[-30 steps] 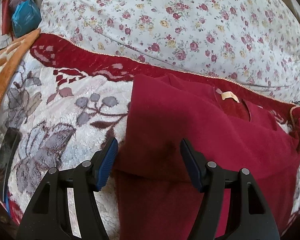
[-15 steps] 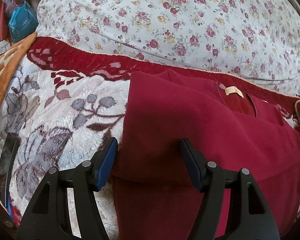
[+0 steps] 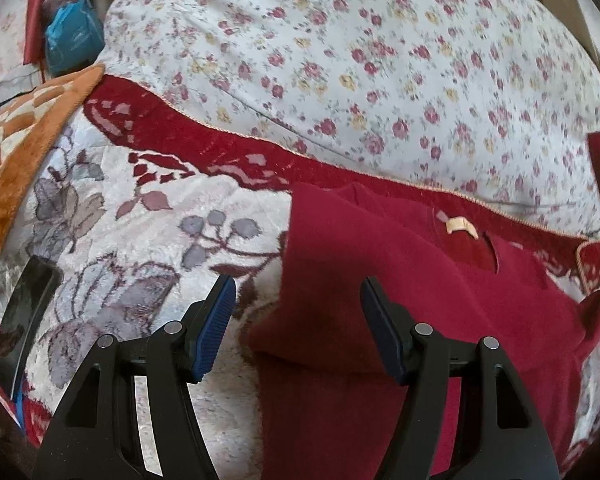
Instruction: Fold small clothes
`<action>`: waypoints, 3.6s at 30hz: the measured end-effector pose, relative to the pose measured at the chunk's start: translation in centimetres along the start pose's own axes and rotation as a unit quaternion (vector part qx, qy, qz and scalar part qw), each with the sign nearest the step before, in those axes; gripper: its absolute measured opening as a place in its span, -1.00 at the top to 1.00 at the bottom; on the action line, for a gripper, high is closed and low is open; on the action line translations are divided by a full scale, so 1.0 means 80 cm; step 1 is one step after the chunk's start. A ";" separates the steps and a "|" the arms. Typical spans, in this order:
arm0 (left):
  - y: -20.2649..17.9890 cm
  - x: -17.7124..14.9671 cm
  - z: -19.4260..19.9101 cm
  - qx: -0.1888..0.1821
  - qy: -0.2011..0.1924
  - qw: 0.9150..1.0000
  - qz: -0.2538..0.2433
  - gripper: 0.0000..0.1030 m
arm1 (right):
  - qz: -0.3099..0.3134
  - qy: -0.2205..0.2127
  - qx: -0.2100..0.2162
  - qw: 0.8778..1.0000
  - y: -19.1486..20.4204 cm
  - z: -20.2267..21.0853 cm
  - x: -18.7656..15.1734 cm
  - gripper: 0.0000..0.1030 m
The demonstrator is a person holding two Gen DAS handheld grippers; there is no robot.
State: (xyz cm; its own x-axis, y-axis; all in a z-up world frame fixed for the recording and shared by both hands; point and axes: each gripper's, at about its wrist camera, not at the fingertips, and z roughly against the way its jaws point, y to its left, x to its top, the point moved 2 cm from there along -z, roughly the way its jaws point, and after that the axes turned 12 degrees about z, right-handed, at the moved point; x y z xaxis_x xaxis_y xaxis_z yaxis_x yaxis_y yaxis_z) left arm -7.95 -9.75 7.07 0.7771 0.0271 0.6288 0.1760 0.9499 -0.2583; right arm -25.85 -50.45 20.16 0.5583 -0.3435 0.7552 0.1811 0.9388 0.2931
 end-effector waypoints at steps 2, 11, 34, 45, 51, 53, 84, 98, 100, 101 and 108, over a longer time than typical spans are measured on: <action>0.006 0.004 0.004 -0.007 -0.006 1.000 0.012 -0.26 | 0.034 0.015 0.041 0.998 0.060 -0.022 -0.003 0.89; 0.018 0.013 0.010 -0.052 0.007 0.998 0.039 -0.26 | 0.112 0.172 0.123 0.971 0.237 -0.223 -0.144 0.76; -0.079 0.013 -0.015 -0.097 0.066 0.991 -0.065 0.83 | -0.003 0.113 -0.070 0.991 0.009 -0.057 -0.168 0.05; -0.026 0.013 -0.035 -0.054 0.087 0.994 -0.031 0.83 | -0.028 0.129 -0.084 0.988 0.017 -0.117 -0.159 -0.32; -0.023 0.009 -0.036 -0.052 0.089 0.994 -0.026 0.83 | 0.085 0.216 -0.126 0.964 0.048 -0.115 -0.211 -0.32; -0.023 0.008 -0.038 -0.048 0.089 0.995 -0.023 0.83 | 0.080 0.217 -0.121 0.965 0.045 -0.097 -0.218 -0.32; -0.037 -0.011 -0.038 -0.003 0.058 0.996 -0.063 0.73 | 0.065 0.097 -0.157 0.981 0.043 -0.087 -0.153 0.19; -0.039 -0.027 -0.013 0.005 0.048 0.996 -0.080 0.42 | 0.085 0.149 -0.176 0.969 0.056 -0.079 -0.202 0.19; -0.039 -0.031 -0.001 0.010 0.039 0.996 -0.086 0.42 | 0.073 0.145 -0.160 0.974 0.057 -0.068 -0.205 0.16; -0.038 -0.033 0.004 0.014 0.035 0.995 -0.089 0.42 | 0.063 0.145 -0.145 0.977 0.058 -0.066 -0.208 0.15; -0.018 -0.057 0.050 0.016 0.029 0.995 -0.093 0.09 | 0.043 0.166 -0.116 0.978 0.074 -0.068 -0.237 0.10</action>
State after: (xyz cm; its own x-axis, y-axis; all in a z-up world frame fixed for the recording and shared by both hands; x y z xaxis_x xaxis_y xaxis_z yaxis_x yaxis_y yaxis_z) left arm -14.22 -10.01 7.51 0.7669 -0.1683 0.6194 0.3023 0.9460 -0.1172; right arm -31.00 -38.24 4.39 0.8047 -0.2711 0.5281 0.2786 0.9580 0.0673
